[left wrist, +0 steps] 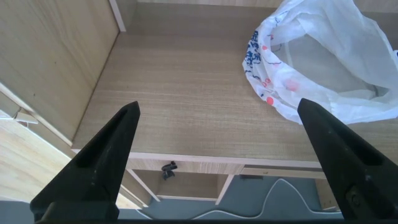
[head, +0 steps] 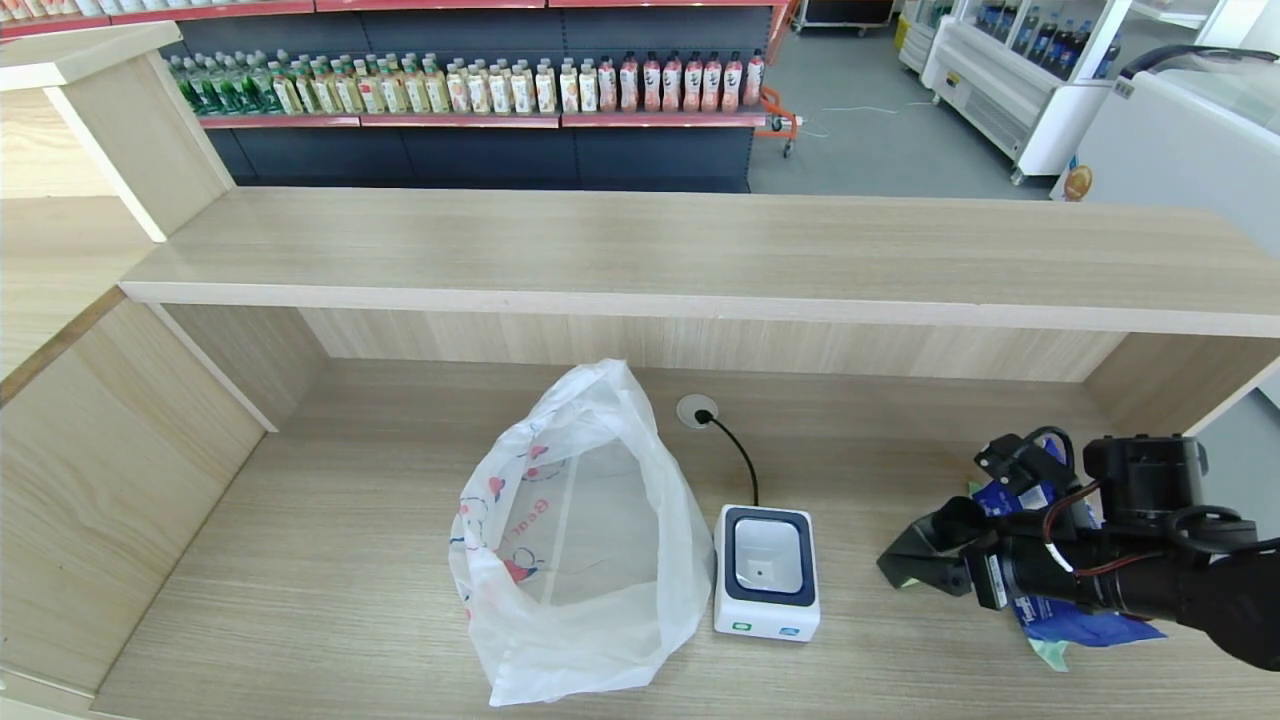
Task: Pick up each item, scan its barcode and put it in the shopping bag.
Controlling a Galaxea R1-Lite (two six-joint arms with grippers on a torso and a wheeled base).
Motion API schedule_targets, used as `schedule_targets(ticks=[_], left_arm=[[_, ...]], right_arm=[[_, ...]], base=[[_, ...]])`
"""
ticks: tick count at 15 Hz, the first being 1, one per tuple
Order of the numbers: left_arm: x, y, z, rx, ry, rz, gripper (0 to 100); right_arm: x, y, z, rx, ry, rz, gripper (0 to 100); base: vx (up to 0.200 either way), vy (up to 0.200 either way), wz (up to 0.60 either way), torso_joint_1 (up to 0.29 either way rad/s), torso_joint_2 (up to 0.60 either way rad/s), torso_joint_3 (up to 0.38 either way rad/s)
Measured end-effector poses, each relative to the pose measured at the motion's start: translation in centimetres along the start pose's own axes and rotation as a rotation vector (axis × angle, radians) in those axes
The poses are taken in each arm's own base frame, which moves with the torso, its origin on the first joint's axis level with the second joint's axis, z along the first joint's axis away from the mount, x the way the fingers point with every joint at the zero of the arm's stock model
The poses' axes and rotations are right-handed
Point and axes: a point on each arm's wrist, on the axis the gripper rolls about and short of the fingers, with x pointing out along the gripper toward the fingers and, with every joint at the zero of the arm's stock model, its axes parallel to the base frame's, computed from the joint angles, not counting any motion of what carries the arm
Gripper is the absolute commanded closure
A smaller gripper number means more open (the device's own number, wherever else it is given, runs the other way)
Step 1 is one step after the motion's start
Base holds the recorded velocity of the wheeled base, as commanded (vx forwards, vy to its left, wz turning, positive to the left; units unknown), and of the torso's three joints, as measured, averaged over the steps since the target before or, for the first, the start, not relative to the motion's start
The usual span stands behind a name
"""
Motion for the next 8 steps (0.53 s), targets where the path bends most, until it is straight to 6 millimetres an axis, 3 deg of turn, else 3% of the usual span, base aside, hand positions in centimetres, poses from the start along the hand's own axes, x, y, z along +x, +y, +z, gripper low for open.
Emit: schedule_targets(ticks=[8], left_arm=[[0.0,0.0,0.0,0.000,0.000,0.001,0]], right_arm=[[2.6,-1.4,0.0,-0.033,-0.006,0.002,0]], base=[[0.000,0.000,0.00,0.000,0.00,0.000]])
